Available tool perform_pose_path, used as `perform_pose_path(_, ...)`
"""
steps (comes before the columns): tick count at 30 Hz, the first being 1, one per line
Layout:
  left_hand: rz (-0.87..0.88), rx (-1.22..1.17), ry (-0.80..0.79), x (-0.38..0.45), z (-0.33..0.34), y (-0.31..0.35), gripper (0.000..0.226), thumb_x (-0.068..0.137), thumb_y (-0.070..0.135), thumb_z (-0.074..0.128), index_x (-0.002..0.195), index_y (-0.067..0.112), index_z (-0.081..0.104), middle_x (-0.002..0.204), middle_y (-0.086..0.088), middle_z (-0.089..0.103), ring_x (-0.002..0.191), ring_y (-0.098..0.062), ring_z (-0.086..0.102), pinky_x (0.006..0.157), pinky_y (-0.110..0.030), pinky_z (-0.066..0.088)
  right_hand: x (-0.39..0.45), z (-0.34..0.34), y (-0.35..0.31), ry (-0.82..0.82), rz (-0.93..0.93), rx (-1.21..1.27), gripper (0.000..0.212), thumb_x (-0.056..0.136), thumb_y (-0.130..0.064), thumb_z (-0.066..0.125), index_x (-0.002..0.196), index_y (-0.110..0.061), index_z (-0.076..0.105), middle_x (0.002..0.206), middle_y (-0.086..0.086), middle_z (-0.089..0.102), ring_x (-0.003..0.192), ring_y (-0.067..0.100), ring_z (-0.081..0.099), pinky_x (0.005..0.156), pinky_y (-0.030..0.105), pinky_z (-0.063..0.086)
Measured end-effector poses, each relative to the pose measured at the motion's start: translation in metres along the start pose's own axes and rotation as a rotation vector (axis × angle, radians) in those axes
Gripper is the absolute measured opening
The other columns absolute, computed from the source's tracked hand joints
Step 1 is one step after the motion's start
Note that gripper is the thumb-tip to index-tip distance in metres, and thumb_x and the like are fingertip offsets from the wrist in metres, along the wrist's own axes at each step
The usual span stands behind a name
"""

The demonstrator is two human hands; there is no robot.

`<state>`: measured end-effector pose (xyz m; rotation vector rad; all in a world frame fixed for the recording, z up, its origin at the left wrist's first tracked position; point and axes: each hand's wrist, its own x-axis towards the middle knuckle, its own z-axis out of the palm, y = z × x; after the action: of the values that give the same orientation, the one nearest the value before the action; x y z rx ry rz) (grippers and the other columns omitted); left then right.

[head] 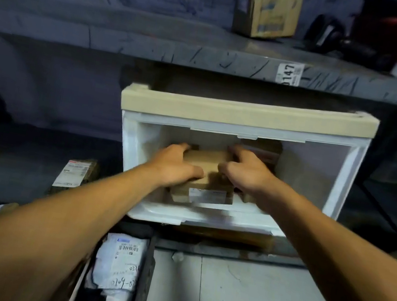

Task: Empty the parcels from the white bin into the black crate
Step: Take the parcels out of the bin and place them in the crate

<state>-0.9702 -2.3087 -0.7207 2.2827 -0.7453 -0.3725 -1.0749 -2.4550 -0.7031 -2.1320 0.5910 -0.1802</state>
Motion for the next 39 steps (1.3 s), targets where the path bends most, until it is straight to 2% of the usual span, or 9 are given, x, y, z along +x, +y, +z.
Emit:
perform_pose_path(5, 0.084, 0.094, -0.211, -0.047, -0.027, 0.012, 0.109, 0.057, 0.055, 0.092, 0.147, 0.021, 0.041, 0.137, 0.0, 0.053, 0.115, -0.02, 0.057, 0.1, -0.038, 0.053, -0.046, -0.01, -0.018, -0.001, -0.019, 0.025, 0.063, 0.091, -0.019, 0.061, 0.151, -0.019, 0.043, 0.138, 0.006, 0.055, 0.117, 0.025, 0.057, 0.088, 0.033, 0.05)
perform_pose_path(7, 0.125, 0.184, -0.219, -0.063, -0.036, 0.01, 0.119, 0.052, 0.055, 0.093, 0.152, 0.022, 0.036, 0.142, -0.002, 0.046, 0.121, -0.023, 0.053, 0.106, -0.04, 0.048, -0.061, -0.008, -0.024, -0.021, -0.022, 0.061, 0.06, 0.094, -0.017, 0.06, 0.151, -0.021, 0.042, 0.138, 0.005, 0.052, 0.11, 0.022, 0.056, 0.081, 0.03, 0.049)
perform_pose_path(11, 0.161, 0.262, -0.156, -0.092, -0.054, 0.005, 0.11, 0.07, 0.028, 0.09, 0.158, 0.022, 0.025, 0.142, -0.004, 0.036, 0.122, -0.023, 0.046, 0.102, -0.029, 0.042, -0.083, 0.004, -0.033, -0.046, -0.021, 0.103, 0.059, 0.095, -0.018, 0.06, 0.151, -0.024, 0.043, 0.141, 0.005, 0.049, 0.115, 0.025, 0.055, 0.094, 0.039, 0.053)
perform_pose_path(20, 0.125, 0.243, -0.147, -0.123, -0.087, -0.046, 0.105, 0.066, 0.036, 0.092, 0.153, 0.026, 0.033, 0.127, 0.006, 0.041, 0.113, -0.016, 0.047, 0.093, -0.028, 0.043, -0.1, 0.042, -0.043, -0.251, -0.054, 0.11, 0.065, 0.095, -0.02, 0.063, 0.153, -0.031, 0.037, 0.128, -0.006, 0.049, 0.1, 0.013, 0.059, 0.091, 0.037, 0.055)
perform_pose_path(25, 0.046, 0.093, -0.173, -0.134, -0.104, -0.077, 0.1, 0.06, 0.038, 0.093, 0.147, 0.033, 0.043, 0.126, 0.013, 0.047, 0.113, -0.011, 0.052, 0.101, -0.039, 0.051, -0.096, 0.061, -0.046, -0.41, -0.112, 0.007, 0.09, 0.086, -0.032, 0.078, 0.157, -0.036, 0.022, 0.145, -0.01, 0.039, 0.119, 0.016, 0.05, 0.102, 0.041, 0.051)
perform_pose_path(28, 0.045, 0.003, -0.168, -0.134, -0.109, -0.076, 0.096, 0.063, 0.034, 0.093, 0.146, 0.031, 0.046, 0.13, 0.011, 0.053, 0.114, -0.01, 0.056, 0.099, -0.036, 0.052, -0.092, 0.065, -0.048, -0.476, -0.129, 0.032, 0.106, 0.081, -0.027, 0.083, 0.158, -0.04, 0.013, 0.138, -0.013, 0.04, 0.122, 0.017, 0.049, 0.109, 0.041, 0.046)
perform_pose_path(31, 0.006, -0.107, -0.172, -0.133, -0.109, -0.075, 0.093, 0.066, 0.027, 0.092, 0.146, 0.031, 0.047, 0.128, 0.01, 0.057, 0.112, -0.011, 0.059, 0.09, -0.03, 0.055, -0.086, 0.063, -0.046, -0.414, -0.135, 0.084, 0.115, 0.074, -0.023, 0.089, 0.159, -0.038, 0.013, 0.153, -0.003, 0.037, 0.134, 0.023, 0.044, 0.117, 0.045, 0.037)
perform_pose_path(35, -0.057, -0.312, -0.096, -0.132, -0.099, -0.074, 0.089, 0.071, 0.022, 0.09, 0.147, 0.032, 0.044, 0.138, 0.007, 0.051, 0.113, -0.018, 0.062, 0.09, -0.04, 0.06, -0.083, 0.058, -0.042, -0.332, -0.101, 0.174, 0.105, 0.072, -0.021, 0.09, 0.155, -0.032, 0.024, 0.139, 0.0, 0.047, 0.122, 0.024, 0.054, 0.105, 0.042, 0.051)
perform_pose_path(39, -0.292, -0.598, -0.042, -0.134, -0.075, -0.064, 0.064, 0.089, 0.039, 0.074, 0.143, 0.018, 0.047, 0.133, -0.009, 0.058, 0.098, -0.028, 0.072, 0.074, -0.042, 0.064, -0.082, 0.051, -0.038, -0.125, -0.006, 0.377, 0.092, 0.075, -0.029, 0.089, 0.145, -0.025, 0.03, 0.125, 0.002, 0.053, 0.106, 0.021, 0.063, 0.084, 0.04, 0.061)
